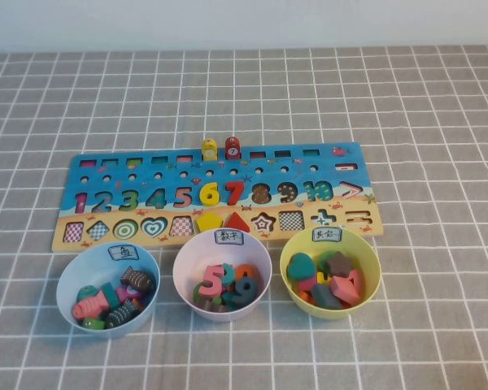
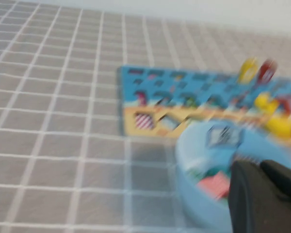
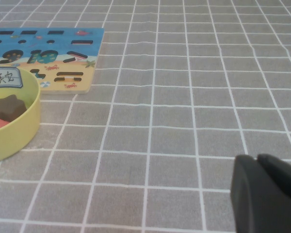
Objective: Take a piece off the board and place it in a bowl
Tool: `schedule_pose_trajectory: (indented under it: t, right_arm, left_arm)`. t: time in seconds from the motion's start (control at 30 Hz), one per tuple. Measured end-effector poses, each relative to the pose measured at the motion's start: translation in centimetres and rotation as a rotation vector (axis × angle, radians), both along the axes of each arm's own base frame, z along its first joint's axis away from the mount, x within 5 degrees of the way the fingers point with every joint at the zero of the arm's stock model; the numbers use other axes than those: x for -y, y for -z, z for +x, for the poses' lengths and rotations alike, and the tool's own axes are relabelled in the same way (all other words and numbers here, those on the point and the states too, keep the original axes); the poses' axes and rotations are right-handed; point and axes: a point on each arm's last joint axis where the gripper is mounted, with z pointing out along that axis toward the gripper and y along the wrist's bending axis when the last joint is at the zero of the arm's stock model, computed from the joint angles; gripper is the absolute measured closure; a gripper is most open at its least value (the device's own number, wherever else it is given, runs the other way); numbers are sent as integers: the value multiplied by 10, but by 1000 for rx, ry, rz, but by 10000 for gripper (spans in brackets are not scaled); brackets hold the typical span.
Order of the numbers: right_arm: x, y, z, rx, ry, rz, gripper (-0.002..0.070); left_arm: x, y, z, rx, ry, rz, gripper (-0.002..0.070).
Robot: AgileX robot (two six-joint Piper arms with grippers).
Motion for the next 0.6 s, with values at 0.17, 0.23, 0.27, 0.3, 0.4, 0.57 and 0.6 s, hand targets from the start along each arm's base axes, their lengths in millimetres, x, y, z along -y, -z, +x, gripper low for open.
schedule_pose_trajectory:
  t: [0.17,0.23,0.27,0.3,0.4,0.57,0.6]
  right_arm:
    - [0,0,0,0,0,0,694]
    - [0,0,0,0,0,0,694]
    - [0,0,0,0,0,0,694]
    - [0,0,0,0,0,0,694]
    - [0,0,0,0,0,0,694]
    - [0,0,0,0,0,0,694]
    - [0,0,0,0,0,0,694]
  left_arm:
    - [4,-7,0,36,1,-266,676]
    - [4,-9,1,45,-1,-321,676]
    - [4,-10,1,50,-3,-333,676]
    - [4,-10,1,55,-4,-343,676]
    - [4,-12,1,66,-8,-359,676]
    - [3,-12,1,60,-16,-413,676]
    - [4,-12,1,49,-15,-427,676]
